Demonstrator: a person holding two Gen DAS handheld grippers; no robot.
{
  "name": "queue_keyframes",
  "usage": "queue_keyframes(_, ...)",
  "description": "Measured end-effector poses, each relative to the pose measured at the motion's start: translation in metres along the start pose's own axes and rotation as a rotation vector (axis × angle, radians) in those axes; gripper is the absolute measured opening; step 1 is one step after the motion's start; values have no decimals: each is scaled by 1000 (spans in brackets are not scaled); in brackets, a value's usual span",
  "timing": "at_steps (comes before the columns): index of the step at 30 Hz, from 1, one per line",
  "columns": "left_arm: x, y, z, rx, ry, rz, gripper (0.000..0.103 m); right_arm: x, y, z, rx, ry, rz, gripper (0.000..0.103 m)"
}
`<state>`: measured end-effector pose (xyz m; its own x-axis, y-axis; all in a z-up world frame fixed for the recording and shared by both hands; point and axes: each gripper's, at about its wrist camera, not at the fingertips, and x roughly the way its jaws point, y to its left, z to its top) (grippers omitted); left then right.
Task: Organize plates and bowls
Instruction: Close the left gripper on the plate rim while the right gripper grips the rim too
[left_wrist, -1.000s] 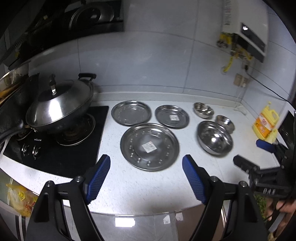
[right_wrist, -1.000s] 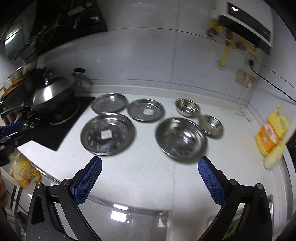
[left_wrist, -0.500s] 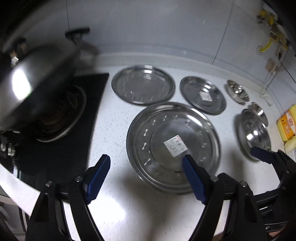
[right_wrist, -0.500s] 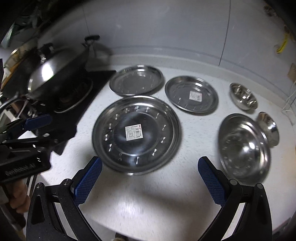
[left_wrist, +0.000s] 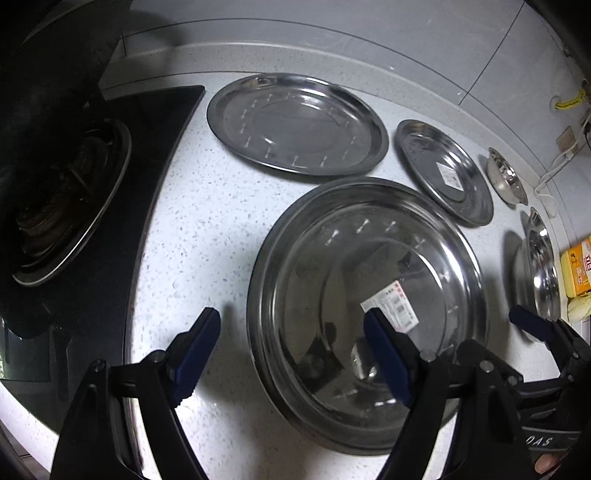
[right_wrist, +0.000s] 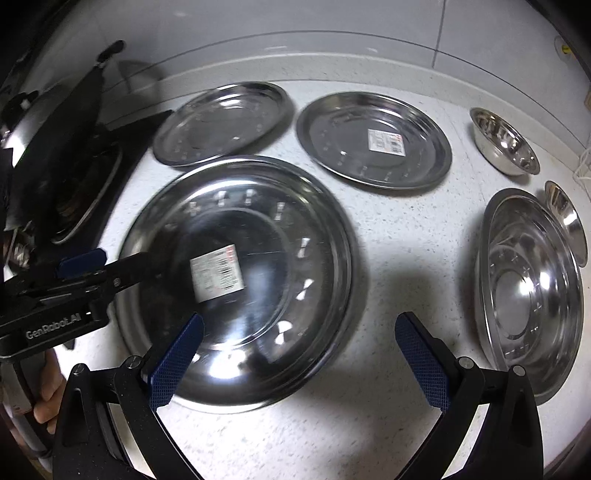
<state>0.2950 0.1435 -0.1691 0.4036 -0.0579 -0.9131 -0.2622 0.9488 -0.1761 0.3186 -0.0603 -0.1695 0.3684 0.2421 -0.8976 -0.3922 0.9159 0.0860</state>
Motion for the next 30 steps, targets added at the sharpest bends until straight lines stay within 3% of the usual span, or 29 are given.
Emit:
queue_keyframes(6,14,1,4,-1,33,-1,79,14,-8,8,33,31,1,97)
queue_keyframes(8,14,1,6,-2,33,-12,79,18,-10,10,41,42,11,84)
queue_keyframes(13,15,2,6,-1,39,-20,79,26,-12,7,39,63,35,63)
queue_keyframes(19,15,6,7,1,59,-41,79,24,-10,5,17,48,38,47)
queue_keyframes(27,16,1,6,14,67,-13,78,22,-15,5,4,40,37,39)
queue_keyframes(30,17,-1,5,25,63,-2,77,20,-20,2,5,32,29,31)
